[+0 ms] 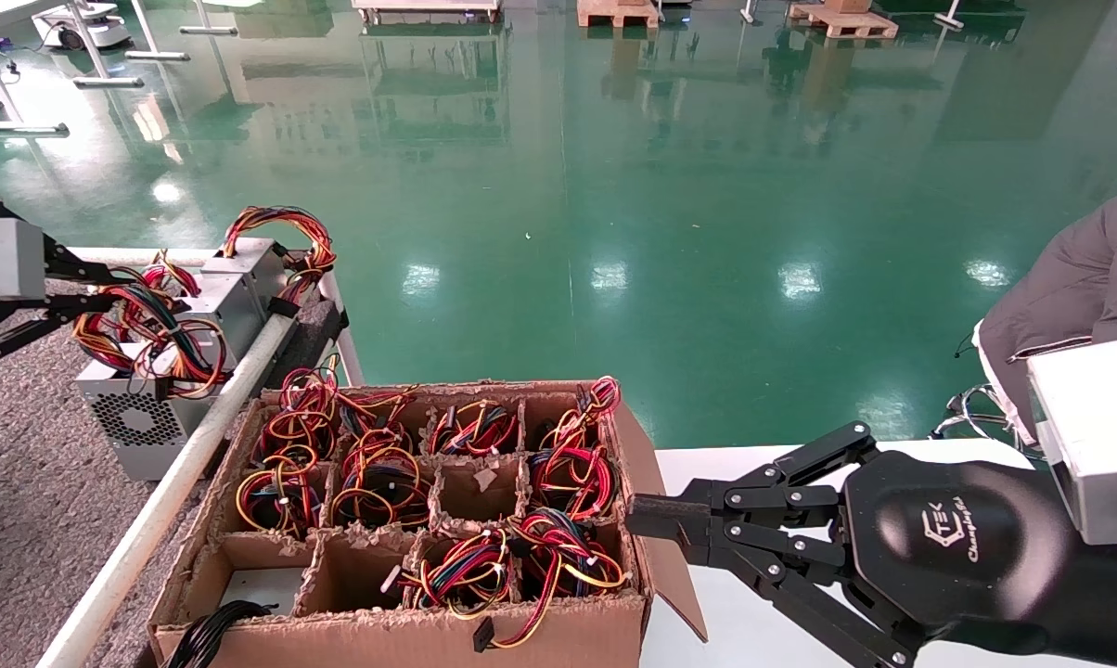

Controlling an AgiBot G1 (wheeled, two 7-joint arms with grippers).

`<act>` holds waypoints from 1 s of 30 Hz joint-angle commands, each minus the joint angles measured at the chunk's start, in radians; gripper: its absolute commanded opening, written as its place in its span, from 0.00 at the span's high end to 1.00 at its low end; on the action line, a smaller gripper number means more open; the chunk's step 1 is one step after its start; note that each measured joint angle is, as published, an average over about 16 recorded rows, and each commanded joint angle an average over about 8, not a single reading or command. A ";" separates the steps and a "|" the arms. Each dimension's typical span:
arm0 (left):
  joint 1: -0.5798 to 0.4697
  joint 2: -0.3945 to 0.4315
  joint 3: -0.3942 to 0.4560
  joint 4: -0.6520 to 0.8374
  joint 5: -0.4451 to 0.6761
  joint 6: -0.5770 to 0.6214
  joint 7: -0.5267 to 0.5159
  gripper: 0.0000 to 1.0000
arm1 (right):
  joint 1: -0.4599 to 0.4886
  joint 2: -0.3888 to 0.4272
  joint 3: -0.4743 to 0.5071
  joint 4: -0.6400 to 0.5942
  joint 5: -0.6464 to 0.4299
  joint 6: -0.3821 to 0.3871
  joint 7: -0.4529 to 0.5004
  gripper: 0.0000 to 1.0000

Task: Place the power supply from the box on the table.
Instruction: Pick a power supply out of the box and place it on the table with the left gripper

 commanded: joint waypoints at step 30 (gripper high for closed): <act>0.018 -0.010 0.006 -0.046 0.010 -0.013 -0.053 0.00 | 0.000 0.000 0.000 0.000 0.000 0.000 0.000 1.00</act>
